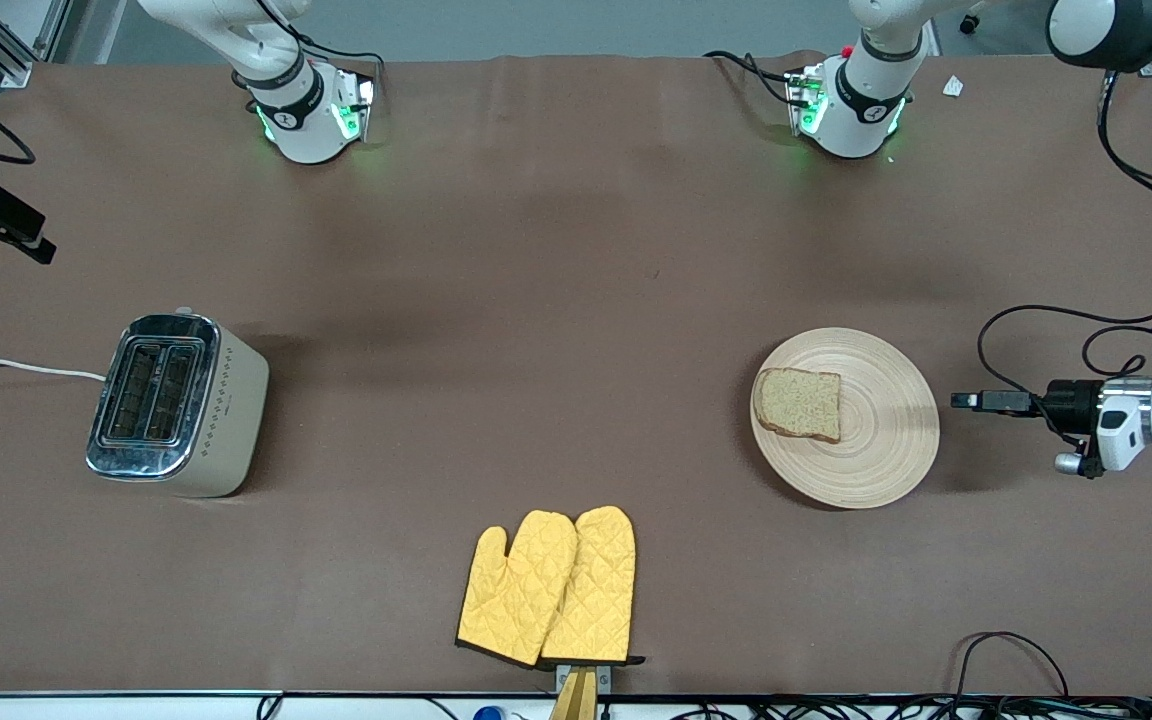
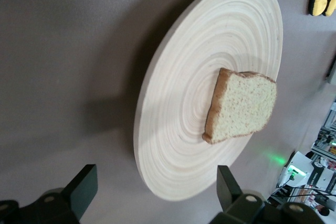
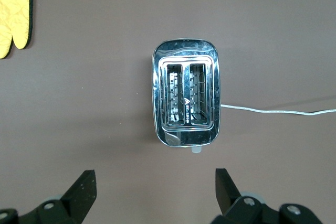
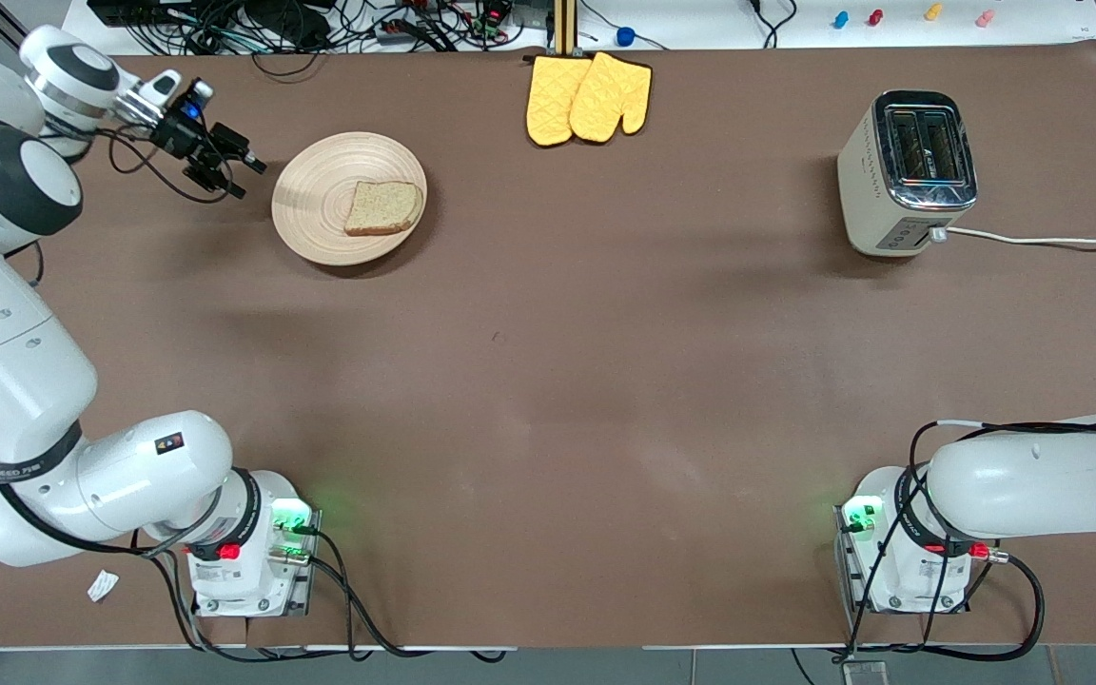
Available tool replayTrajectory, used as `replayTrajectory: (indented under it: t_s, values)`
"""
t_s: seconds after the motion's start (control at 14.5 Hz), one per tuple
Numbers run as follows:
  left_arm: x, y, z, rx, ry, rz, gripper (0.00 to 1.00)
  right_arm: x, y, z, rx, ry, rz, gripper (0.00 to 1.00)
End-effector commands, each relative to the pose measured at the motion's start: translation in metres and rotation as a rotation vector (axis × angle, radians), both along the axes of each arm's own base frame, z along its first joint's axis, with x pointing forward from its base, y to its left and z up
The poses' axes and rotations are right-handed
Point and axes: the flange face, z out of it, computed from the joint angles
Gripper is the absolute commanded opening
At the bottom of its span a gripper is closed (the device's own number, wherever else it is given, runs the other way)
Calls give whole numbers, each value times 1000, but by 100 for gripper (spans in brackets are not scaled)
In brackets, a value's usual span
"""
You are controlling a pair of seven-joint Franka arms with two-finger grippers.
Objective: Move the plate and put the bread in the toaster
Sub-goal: 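Push the wooden plate with the left gripper toward the toaster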
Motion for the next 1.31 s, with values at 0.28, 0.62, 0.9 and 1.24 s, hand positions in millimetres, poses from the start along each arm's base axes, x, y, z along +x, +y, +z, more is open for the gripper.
replayTrajectory:
  t_s: [0.28,0.62,0.9,1.24]
  values:
    - [2,-19,-53,-123,-19,15,99,1,-3,0,17,6,-10,100]
    - [2,-20,-56,-147,-117,-74,60,1,-2,0,17,6,-10,100]
    - [1,-18,-60,-159,-162,-113,11,2,2,1,17,5,-7,100]
    - [-1,-19,-69,-192,-210,-155,1,2,2,0,21,5,-5,100]
